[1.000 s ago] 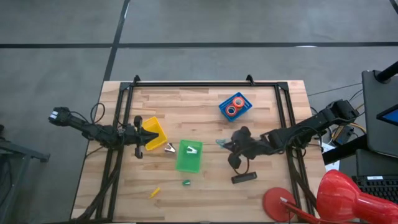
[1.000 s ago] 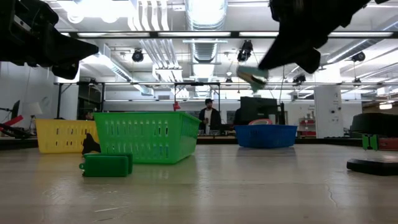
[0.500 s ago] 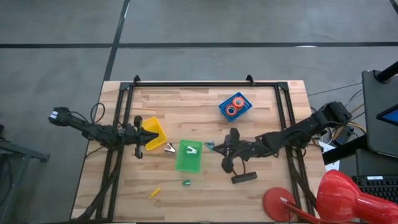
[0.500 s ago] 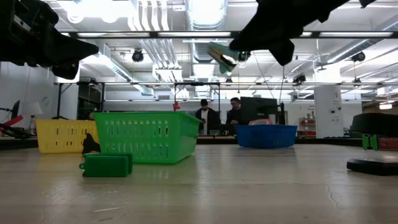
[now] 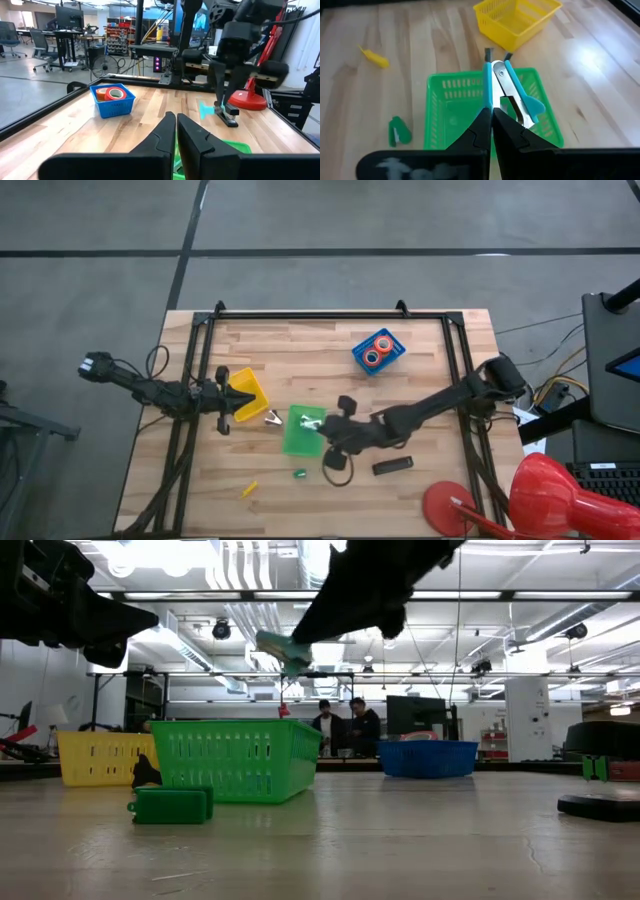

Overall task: Pick and place Stapler, Stapler remover, tape
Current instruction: Put the light blue staple remover into the green bin

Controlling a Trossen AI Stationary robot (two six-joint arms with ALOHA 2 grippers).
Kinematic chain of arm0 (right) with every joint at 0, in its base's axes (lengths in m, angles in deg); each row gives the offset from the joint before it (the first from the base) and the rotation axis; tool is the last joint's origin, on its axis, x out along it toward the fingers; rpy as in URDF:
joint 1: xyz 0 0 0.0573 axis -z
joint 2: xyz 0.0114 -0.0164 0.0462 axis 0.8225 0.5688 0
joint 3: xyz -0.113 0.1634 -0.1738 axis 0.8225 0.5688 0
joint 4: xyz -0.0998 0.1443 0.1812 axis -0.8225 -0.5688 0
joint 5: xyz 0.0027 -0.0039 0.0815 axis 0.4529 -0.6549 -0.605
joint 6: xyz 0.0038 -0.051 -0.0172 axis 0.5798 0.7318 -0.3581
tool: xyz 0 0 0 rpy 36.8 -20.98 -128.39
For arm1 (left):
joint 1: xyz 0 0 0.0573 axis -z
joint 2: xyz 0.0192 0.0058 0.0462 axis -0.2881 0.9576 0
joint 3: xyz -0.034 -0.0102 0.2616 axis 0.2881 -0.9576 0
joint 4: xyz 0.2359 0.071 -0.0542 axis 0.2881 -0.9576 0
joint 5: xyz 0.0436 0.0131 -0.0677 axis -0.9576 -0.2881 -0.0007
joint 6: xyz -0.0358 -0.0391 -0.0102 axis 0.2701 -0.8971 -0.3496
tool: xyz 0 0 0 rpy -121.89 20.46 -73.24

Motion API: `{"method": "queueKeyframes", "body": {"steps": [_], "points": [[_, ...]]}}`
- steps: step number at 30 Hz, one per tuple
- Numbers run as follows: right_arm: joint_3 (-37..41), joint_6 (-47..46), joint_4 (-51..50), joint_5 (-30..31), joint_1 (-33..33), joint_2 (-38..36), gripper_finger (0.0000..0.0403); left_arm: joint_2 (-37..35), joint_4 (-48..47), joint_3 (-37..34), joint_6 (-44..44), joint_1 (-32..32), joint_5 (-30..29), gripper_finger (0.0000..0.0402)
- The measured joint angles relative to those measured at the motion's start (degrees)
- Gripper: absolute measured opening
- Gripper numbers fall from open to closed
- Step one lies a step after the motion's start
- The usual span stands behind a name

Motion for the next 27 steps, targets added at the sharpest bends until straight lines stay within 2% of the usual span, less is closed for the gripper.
{"method": "queueKeyframes", "body": {"steps": [6, 18, 27], "points": [[-6.97, 2.33, -4.5, -0.89, 0.33, 5.4, 0.0008, 0.02, -0.03, 0.0, -0.01, 0.0, -0.02, 0.0019], [-11.94, 1.06, -5.99, -13.18, 3.85, 12.26, 0.0008, 0.09, -0.05, 0.0, -0.01, 0.02, -0.02, 0.002], [-12.19, -1.66, -9.76, -13.12, 5.36, 13.71, 0.0008, 0.11, -0.07, 0.0, 0.01, 0.0, 0.0, 0.0019]]}}
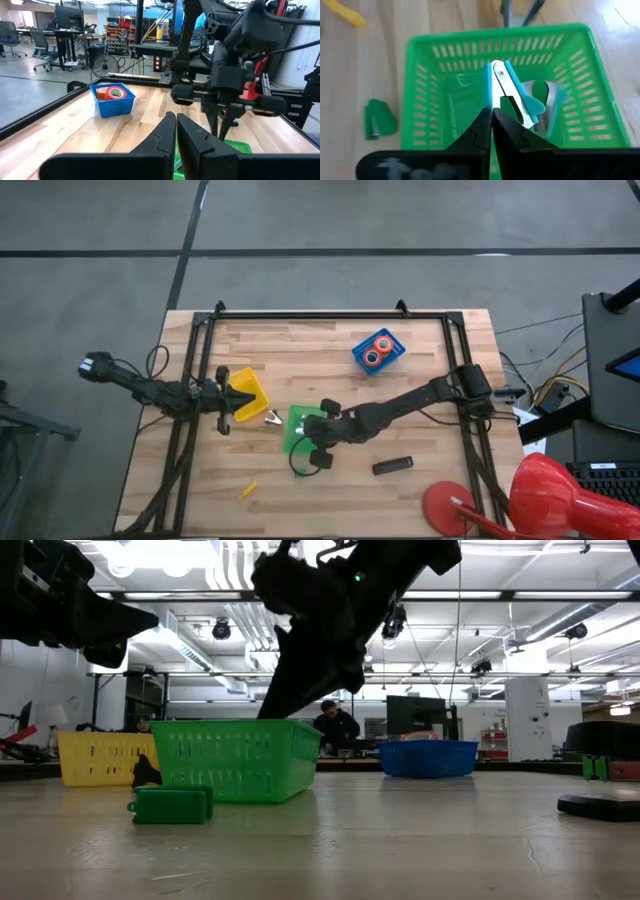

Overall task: Pick and place Stapler, Stapler remover, tape
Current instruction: Put the light blue staple remover into the green bin

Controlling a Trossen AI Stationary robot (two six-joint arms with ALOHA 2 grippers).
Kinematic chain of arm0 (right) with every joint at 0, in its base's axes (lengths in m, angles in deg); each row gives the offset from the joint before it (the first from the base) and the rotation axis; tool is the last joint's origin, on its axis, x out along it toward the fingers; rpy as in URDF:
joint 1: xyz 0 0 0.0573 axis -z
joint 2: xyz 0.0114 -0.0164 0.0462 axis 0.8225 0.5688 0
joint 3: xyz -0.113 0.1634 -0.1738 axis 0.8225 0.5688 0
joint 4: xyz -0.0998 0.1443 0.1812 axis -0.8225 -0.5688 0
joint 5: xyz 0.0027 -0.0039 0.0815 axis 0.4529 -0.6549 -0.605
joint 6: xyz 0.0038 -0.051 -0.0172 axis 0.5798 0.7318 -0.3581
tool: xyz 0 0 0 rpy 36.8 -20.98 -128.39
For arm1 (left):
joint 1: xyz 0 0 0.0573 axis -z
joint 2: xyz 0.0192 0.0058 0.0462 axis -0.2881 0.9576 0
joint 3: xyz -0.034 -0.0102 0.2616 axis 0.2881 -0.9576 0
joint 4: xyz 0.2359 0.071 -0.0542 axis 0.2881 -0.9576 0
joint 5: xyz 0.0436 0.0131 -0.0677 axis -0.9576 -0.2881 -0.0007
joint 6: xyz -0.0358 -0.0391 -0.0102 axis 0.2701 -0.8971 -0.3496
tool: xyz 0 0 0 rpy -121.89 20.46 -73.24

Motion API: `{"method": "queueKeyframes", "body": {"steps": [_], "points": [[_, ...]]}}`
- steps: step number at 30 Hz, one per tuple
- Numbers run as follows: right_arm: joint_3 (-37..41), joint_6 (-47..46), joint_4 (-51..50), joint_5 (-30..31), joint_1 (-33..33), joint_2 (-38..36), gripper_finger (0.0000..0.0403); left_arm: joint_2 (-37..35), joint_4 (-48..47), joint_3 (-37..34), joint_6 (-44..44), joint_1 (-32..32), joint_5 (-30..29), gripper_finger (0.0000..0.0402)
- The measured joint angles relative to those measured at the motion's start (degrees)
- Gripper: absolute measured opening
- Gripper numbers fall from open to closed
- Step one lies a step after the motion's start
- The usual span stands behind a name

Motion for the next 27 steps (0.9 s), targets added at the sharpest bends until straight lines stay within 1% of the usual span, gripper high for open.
{"method": "queueKeyframes", "body": {"steps": [9, 27], "points": [[0.0, 0.0, 0.19, -0.26, 0.15, 3.07, 0.0008, 0.02, 0.02, 0.0, -0.02, 0.0, -0.01, 0.0019], [-0.03, 0.22, 0.18, -0.26, 0.19, 2.95, 0.0009, 0.02, 0.02, 0.0, 0.0, 0.0, 0.0, 0.0021]]}}
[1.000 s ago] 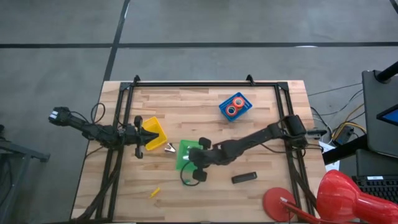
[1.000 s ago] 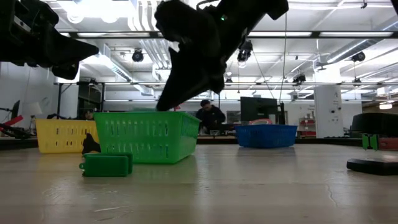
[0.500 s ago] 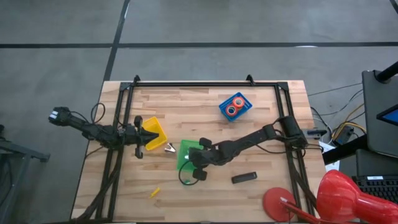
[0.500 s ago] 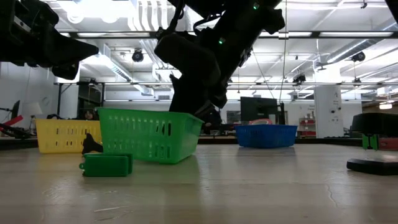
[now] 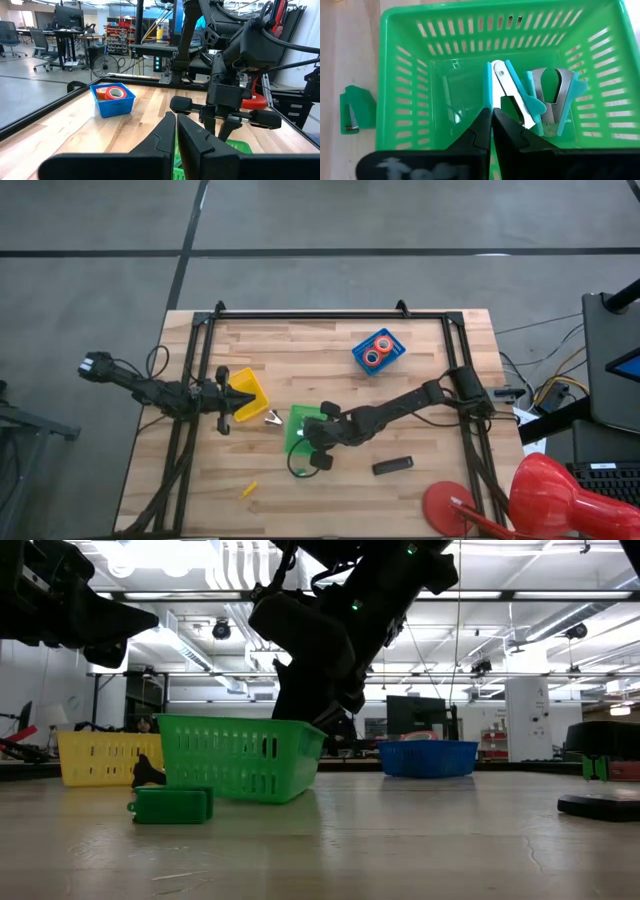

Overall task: Pick and place Stapler, Stapler remover, tape
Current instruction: Put the light blue staple remover into the green bin, then put the black stapler into the yellow bin

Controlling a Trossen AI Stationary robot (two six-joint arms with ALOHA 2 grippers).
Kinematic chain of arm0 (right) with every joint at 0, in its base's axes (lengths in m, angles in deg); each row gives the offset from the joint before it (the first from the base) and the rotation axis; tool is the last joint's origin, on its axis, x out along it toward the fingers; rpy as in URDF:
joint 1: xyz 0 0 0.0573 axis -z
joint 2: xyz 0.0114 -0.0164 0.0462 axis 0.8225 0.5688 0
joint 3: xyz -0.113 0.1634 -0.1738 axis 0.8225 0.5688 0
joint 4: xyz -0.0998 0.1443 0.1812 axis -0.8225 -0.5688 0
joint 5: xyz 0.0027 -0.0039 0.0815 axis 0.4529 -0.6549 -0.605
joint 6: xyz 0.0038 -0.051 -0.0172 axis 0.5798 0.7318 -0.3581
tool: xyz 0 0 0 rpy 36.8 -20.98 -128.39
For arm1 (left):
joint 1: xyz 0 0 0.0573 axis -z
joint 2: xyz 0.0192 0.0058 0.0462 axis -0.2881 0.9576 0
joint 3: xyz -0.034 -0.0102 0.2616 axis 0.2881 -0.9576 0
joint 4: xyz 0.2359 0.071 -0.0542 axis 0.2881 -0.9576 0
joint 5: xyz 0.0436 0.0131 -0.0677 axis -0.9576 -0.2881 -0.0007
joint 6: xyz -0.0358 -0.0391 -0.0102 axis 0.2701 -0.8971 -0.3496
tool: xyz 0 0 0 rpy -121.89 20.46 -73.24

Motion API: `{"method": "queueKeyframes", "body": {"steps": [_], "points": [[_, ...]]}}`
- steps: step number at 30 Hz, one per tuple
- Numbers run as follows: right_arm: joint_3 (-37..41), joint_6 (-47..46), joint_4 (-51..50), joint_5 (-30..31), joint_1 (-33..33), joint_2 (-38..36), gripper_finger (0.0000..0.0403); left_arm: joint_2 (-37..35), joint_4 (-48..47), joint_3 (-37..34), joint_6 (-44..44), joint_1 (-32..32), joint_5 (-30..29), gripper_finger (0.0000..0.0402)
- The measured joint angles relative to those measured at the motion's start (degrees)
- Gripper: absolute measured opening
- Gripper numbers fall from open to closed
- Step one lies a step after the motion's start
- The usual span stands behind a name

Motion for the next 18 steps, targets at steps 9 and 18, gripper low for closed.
{"method": "queueKeyframes", "body": {"steps": [9, 18], "points": [[0.04, 1.02, 0.15, -0.04, -0.2, -1.59, 0.0053, 0.0, 0.0, 0.0, -0.02, 0.0, -0.01, 0.002], [0.04, 6.66, -1.42, 0.0, -1.87, -5.87, 0.0121, -0.02, 0.0, 0.0, 0.0, 0.0, 0.01, 0.0018]]}}
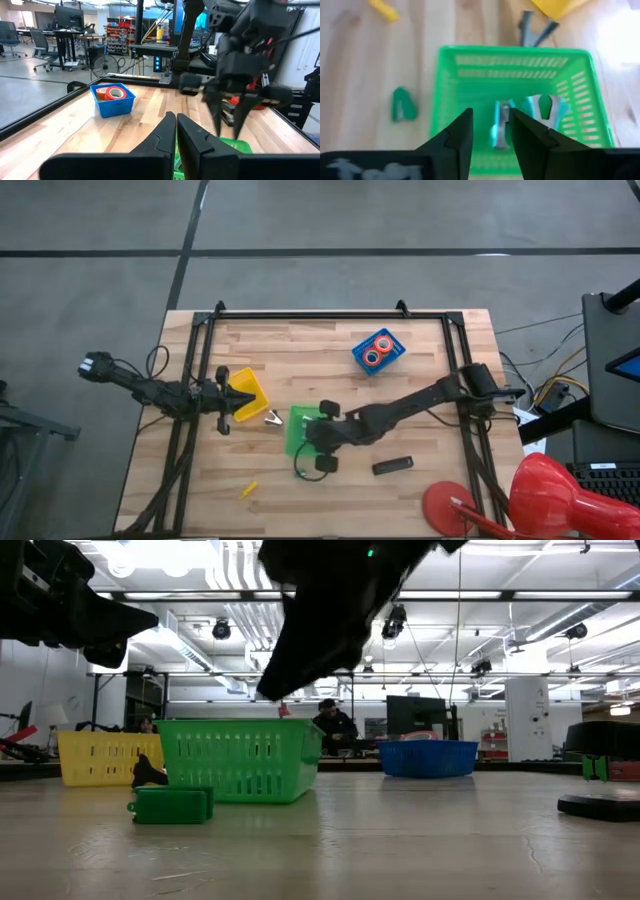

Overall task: Pick and place Stapler, Stapler remover, tape
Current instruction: Put the black stapler into the yellow bin

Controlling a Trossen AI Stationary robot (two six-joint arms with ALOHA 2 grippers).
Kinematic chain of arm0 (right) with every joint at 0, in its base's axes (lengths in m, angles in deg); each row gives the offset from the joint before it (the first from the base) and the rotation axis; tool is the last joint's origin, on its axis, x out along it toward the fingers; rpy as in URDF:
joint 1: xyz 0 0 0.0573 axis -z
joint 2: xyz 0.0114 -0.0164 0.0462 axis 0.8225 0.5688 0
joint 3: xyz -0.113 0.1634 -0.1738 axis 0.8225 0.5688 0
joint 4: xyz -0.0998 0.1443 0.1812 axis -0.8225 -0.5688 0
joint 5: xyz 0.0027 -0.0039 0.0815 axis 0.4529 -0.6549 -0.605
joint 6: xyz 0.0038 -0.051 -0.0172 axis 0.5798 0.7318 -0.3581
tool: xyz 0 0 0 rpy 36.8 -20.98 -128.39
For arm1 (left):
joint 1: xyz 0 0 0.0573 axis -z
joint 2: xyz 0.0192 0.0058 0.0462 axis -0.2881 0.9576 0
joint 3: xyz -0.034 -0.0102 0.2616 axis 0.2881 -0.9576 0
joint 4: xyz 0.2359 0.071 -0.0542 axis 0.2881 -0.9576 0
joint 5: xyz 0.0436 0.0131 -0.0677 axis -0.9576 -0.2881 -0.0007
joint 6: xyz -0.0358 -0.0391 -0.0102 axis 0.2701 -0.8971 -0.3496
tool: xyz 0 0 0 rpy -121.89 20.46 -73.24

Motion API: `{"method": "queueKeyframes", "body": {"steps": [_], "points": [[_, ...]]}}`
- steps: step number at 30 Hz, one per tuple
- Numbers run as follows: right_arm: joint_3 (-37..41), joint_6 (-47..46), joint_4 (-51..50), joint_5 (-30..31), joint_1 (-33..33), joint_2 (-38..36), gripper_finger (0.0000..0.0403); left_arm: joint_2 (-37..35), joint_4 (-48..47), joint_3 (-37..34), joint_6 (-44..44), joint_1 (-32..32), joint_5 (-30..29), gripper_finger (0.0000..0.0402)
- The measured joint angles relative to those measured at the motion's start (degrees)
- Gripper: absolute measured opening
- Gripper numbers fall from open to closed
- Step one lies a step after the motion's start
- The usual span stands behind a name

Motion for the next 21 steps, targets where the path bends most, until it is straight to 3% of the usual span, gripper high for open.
{"method": "queueKeyframes", "body": {"steps": [12, 21], "points": [[1.34, 4.72, -10.06, 3.65, -4.91, -7.1, 0.016, 0.1, -0.02, 0.0, -0.02, 0.01, 0.0, 0.0019], [7.99, 2.89, -18.7, 3.39, -8.11, -12.51, 0.0188, 0.38, -0.07, 0.0, -0.02, 0.0, -0.01, 0.0019]]}}
